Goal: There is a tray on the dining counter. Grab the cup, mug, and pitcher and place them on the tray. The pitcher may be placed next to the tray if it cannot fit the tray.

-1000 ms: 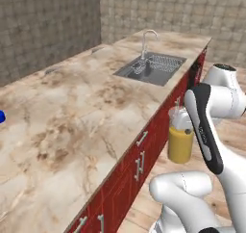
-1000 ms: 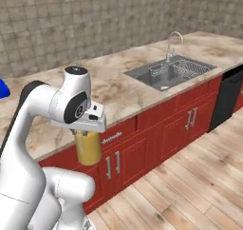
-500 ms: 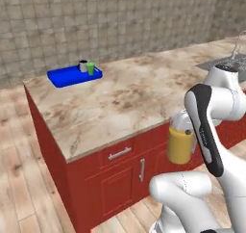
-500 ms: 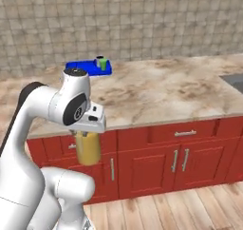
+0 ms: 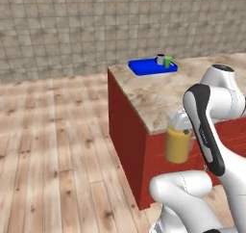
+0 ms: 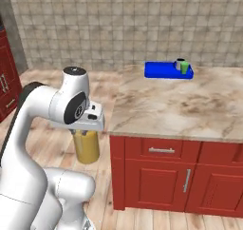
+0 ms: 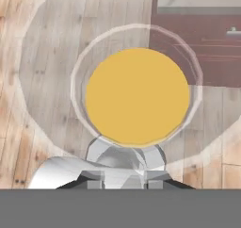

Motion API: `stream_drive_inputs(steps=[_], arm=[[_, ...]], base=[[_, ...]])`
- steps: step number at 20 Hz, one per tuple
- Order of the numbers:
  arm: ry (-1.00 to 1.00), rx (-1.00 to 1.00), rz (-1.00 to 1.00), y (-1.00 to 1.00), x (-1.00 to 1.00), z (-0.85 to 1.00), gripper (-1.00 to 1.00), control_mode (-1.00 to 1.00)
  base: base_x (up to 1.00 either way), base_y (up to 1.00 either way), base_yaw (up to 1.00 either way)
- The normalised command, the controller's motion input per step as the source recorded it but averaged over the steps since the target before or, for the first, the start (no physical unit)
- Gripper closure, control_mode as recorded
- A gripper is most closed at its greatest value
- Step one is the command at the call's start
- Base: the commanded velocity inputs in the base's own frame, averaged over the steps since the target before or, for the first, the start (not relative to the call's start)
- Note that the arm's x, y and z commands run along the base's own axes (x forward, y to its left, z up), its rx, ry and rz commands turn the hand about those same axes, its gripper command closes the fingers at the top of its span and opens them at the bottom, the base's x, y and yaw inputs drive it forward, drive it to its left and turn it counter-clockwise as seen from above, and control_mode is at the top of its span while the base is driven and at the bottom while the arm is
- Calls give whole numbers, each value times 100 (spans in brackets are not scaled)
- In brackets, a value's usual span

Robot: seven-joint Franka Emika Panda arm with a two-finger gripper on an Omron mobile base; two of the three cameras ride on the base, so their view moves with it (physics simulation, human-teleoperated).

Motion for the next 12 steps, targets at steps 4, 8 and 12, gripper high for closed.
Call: stream_drive_inputs(steps=[4,8,12], arm=[[0,0,0,0,0,0,100,100],[0,0,0,0,0,0,100,100],[0,0,0,0,0,0,100,100]], base=[[37,100,17],[68,100,3],[98,100,-4]])
